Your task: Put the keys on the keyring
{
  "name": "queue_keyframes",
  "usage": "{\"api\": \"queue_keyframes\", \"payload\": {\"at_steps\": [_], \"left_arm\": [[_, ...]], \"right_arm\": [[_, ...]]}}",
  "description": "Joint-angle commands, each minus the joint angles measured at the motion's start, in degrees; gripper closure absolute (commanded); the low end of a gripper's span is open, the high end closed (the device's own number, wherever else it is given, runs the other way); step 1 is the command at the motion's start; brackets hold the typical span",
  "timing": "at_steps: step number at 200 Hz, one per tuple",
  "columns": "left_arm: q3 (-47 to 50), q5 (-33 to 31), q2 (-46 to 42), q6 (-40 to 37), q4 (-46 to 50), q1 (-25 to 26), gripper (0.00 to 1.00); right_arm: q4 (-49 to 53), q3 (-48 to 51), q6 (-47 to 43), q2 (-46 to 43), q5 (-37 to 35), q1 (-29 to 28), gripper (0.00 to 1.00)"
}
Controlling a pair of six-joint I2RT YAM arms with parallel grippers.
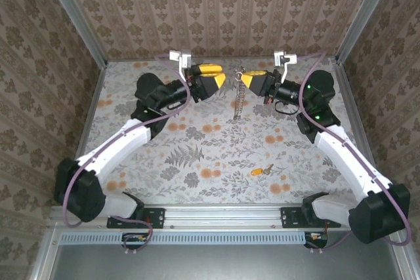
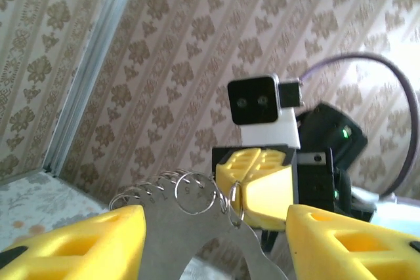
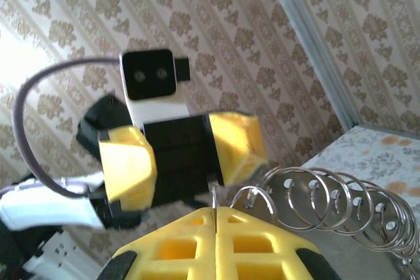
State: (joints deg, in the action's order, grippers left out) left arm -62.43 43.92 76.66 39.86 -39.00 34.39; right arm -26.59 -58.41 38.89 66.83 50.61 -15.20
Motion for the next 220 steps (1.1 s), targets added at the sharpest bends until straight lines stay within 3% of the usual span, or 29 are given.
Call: {"api": "queue_keyframes", "payload": {"at_steps": [1, 36, 109, 127, 146, 177, 220], "left_arm": [[-5.18, 10.11, -2.9, -14.0, 17.06, -0.56, 0.4], [-9.5, 16.82, -2.29, -19.29, 26.31, -0.55, 0.41], [-9.08, 15.08, -3.34, -21.84, 28.24, -0.72, 0.41], [-8.32, 11.28, -3.67, -22.14, 29.06, -0.98, 0.41], [-5.82, 1.34, -4.85, -21.52, 29.47, -1.64, 0.4], [-1.19, -8.93, -7.22, -20.2, 30.32, -2.83, 0.38], [4.8, -12.25, -11.7, -18.74, 30.75, -2.85, 0.36]], "right_arm": [[8.32, -2.67, -7.86, -1.69, 6.56, 0.39, 1.0], [12.0, -3.79, -10.46, -2.12, 9.49, 0.44, 1.0], [12.59, -3.18, -10.53, -1.76, 8.31, 0.41, 1.0], [13.53, -2.11, -10.61, -0.88, 5.18, 0.38, 1.0], [12.99, 1.21, -9.96, 0.98, -1.17, 0.43, 1.0], [4.38, 7.03, -5.16, 6.21, -5.05, 0.42, 1.0], [-6.45, 11.37, -0.04, 11.31, -4.56, 0.45, 1.0]]}}
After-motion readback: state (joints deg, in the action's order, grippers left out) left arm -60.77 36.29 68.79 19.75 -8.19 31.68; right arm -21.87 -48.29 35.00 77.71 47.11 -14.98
